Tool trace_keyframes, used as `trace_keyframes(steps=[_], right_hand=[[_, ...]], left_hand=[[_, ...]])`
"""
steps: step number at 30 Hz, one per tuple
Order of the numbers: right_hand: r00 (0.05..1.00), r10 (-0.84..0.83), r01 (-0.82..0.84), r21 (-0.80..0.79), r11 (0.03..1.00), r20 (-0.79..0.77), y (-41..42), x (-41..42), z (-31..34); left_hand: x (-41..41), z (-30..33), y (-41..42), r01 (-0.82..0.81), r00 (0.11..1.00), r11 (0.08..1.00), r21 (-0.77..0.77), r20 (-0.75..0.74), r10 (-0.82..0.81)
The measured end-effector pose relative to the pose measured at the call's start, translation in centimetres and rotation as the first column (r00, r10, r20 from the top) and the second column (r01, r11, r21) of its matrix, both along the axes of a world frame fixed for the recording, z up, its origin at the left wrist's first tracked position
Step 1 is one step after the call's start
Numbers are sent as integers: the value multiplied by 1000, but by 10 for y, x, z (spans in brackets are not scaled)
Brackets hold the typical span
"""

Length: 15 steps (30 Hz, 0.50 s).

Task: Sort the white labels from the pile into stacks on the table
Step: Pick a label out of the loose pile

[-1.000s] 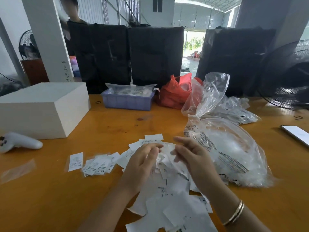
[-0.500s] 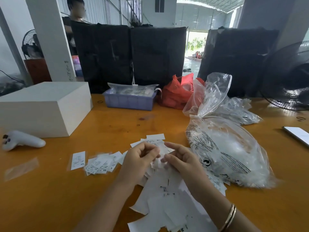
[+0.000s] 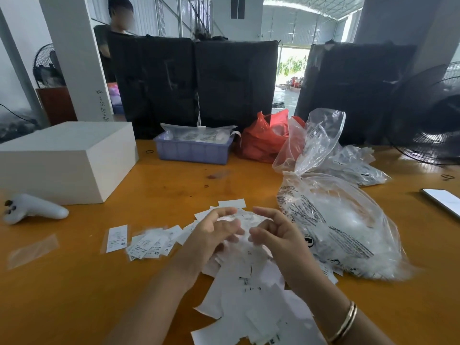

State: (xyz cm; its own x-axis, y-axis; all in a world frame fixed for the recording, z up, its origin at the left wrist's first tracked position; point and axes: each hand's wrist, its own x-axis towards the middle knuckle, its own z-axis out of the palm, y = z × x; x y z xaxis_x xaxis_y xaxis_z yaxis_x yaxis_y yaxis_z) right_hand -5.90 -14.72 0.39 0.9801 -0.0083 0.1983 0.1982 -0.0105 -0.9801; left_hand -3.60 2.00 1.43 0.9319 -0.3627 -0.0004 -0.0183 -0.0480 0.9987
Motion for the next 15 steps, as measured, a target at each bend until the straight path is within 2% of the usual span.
trace_keyframes(steps=[4,8,9,10,11,13,15], right_hand=[[999,19,-18,-44,999,30,2,-1,-1],[997,-60,61,-18,998,46,2,1,-3],[992,-109,114,-72,991,68,0,2,-4],[981,-160,179,-191,965,112,-2,4,-5],[968,-186,236,-349,907,170,-4,5,-6],[954,-158,291,-644,707,257,-7,6,-8],[963,-116,267,-825,498,241,-6,6,-12]], left_hand=[[2,-2,3,66,991,995,81,113,-75],[5,-6,4,-64,988,998,7,141,63],[7,-6,5,-106,986,993,-43,122,110],[8,-7,5,-146,983,985,-96,96,155],[11,-8,6,-184,978,974,-135,73,195],[14,-9,8,-246,965,957,-153,57,257],[16,-10,10,-290,951,944,-156,60,303]])
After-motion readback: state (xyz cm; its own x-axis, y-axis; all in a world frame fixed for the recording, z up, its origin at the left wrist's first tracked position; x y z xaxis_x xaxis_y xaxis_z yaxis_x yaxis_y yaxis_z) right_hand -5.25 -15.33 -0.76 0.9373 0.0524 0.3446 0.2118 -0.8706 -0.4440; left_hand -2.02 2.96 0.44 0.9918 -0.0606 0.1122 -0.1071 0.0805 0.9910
